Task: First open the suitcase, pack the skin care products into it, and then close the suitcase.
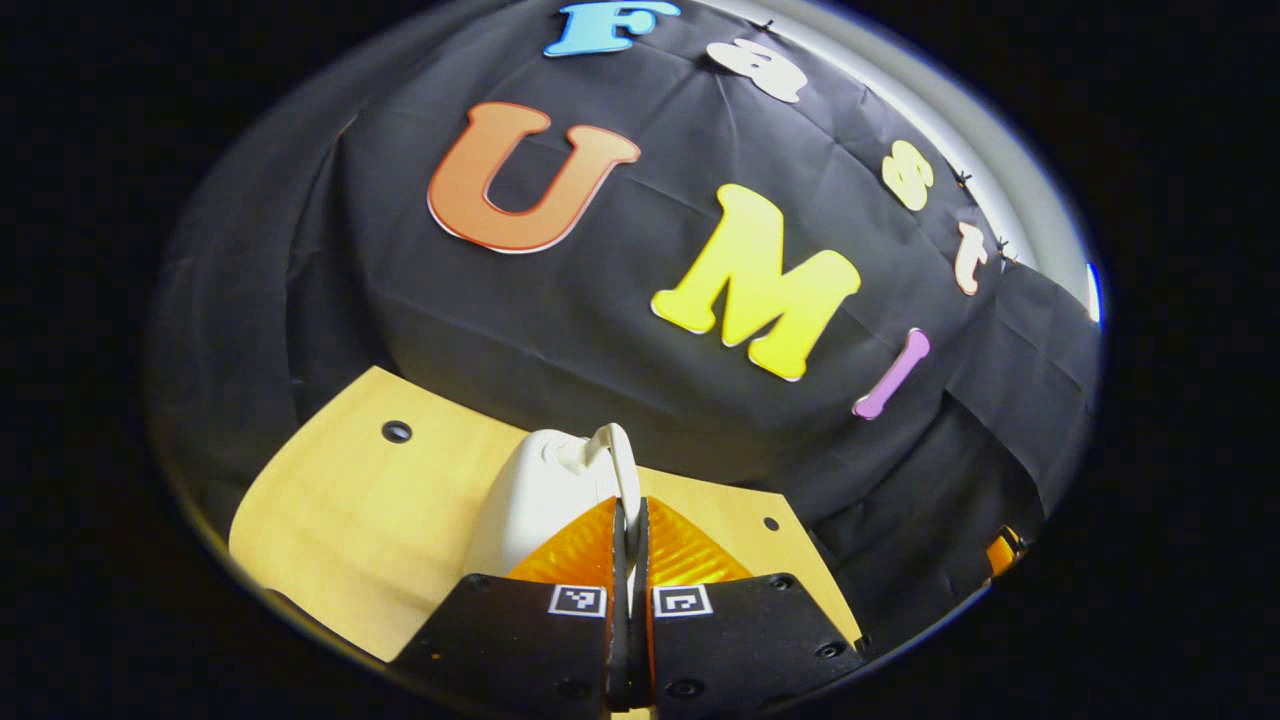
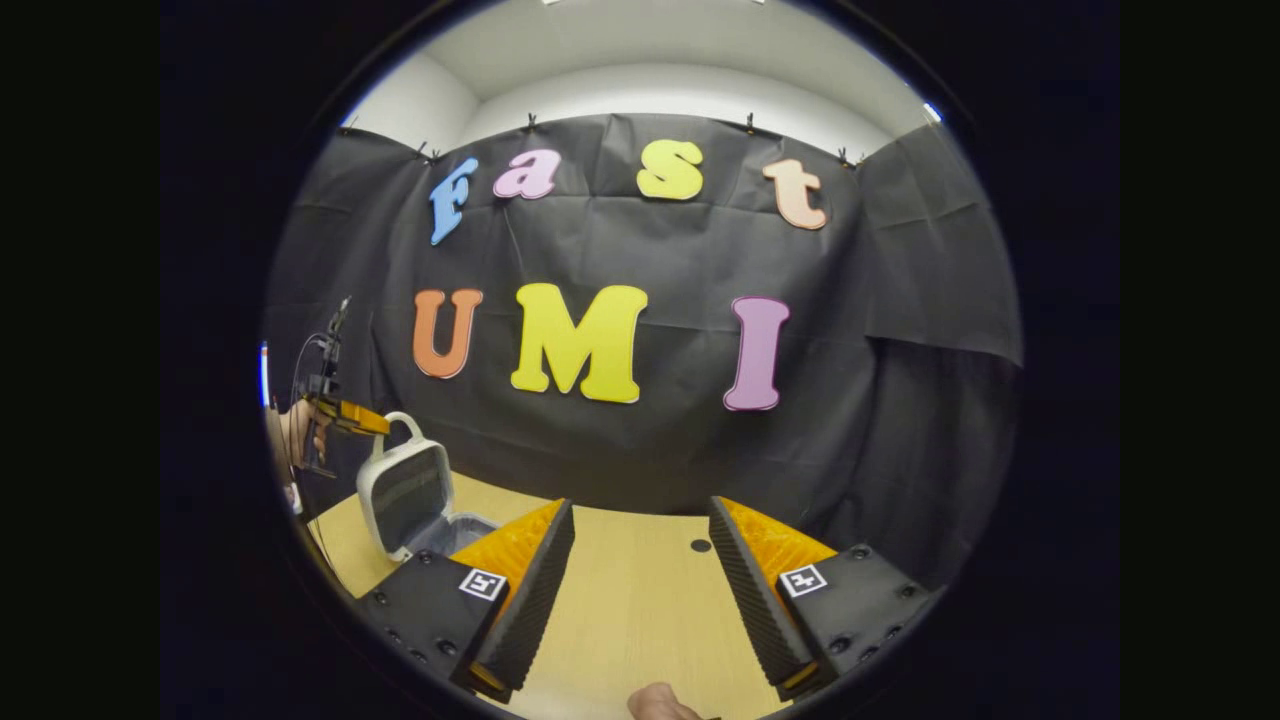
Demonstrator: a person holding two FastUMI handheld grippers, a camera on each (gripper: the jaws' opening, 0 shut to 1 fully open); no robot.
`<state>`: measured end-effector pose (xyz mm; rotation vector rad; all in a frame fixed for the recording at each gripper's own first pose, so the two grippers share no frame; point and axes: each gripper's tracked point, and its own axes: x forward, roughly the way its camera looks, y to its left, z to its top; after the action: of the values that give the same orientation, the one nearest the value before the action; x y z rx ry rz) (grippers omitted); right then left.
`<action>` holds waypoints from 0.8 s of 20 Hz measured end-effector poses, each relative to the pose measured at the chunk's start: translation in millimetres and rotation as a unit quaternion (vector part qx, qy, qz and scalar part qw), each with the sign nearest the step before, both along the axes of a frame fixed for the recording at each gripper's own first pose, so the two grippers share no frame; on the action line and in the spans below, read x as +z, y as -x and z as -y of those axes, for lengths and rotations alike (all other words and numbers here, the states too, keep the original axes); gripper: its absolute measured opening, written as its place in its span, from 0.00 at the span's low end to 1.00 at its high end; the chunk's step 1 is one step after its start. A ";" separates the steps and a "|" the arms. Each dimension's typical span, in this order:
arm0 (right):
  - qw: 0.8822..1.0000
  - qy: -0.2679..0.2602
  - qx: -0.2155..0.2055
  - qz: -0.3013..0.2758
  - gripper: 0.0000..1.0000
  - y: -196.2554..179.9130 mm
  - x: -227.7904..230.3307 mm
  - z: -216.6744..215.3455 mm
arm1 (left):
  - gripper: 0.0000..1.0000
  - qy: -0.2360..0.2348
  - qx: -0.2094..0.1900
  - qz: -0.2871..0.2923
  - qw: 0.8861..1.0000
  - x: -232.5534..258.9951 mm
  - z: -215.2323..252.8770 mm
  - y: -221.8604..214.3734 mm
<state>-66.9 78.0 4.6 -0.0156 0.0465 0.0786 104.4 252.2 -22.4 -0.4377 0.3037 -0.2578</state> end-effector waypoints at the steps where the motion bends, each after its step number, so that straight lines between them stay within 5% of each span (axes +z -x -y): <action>1: 1.000 -0.002 0.000 -0.003 0.81 0.2 -1.7 2.6 | 0.03 0.003 -0.011 -0.002 1.000 -1.0 13.1 0.7; 11: 0.999 -0.015 -0.014 -0.035 0.80 1.4 -26.8 35.3 | 0.03 -0.020 -0.089 -0.054 0.994 -54.8 141.3 -13.4; 16: 0.998 -0.010 -0.021 -0.053 0.80 1.5 -41.4 56.2 | 0.04 -0.083 -0.120 -0.101 0.984 -103.4 192.5 -20.9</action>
<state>-68.4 21.8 -36.8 0.0100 0.1523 0.0372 125.4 59.7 -125.7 -0.2617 0.5746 -0.4203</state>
